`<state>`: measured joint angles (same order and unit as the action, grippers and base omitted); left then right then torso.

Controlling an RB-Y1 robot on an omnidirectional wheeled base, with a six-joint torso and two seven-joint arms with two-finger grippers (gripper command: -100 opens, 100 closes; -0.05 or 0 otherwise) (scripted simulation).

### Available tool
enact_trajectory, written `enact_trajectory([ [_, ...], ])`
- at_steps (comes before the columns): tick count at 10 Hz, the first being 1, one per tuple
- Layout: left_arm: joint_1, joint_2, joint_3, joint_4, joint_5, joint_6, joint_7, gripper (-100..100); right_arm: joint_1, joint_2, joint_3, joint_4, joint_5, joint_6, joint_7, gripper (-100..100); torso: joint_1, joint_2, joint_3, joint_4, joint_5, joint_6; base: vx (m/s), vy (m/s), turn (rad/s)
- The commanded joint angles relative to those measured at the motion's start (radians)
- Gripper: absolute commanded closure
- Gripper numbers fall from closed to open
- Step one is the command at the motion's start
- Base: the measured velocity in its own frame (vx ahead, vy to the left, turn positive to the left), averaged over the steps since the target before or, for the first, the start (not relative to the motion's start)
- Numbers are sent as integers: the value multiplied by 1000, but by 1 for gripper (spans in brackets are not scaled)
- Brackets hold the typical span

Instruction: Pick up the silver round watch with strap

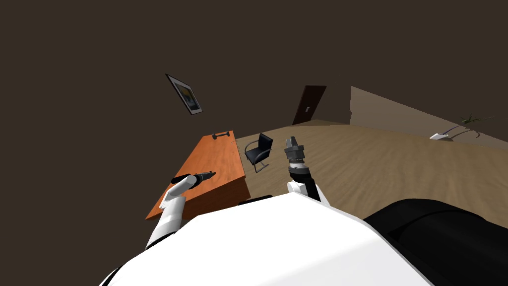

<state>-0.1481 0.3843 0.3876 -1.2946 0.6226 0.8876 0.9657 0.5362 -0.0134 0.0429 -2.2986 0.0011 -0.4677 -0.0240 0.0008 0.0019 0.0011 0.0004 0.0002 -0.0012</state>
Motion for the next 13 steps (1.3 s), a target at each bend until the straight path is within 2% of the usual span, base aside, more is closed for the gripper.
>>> enact_trajectory([
  [1,0,0,0,0,0,0,0,100,0,0,0,0,0,0,0,0,0,0,0,0,0,0,0,0,0],
  [5,0,0,0,-1,0,0,0,100,0,0,0,0,0,0,0,0,0,-2,-1,-1,0,0,0,0,3],
  [6,0,0,0,0,0,0,0,0,0,0,0,0,0,0,0,0,0,-2,-1,-1,0,0,0,0,0],
  [7,18,1,-3,-31,9,14,-1,100,0,0,0,0,0,0,0,0,0,-2,-1,-1,0,0,31,-12,91],
  [12,72,8,-15,-124,43,58,-7,100,0,0,0,0,0,0,0,0,-2,-4,-2,-1,-1,1,44,-25,93],
  [13,93,11,-19,-161,56,76,-9,100,0,0,0,0,0,0,0,0,-1,-4,-2,-1,-1,0,53,-28,142],
])
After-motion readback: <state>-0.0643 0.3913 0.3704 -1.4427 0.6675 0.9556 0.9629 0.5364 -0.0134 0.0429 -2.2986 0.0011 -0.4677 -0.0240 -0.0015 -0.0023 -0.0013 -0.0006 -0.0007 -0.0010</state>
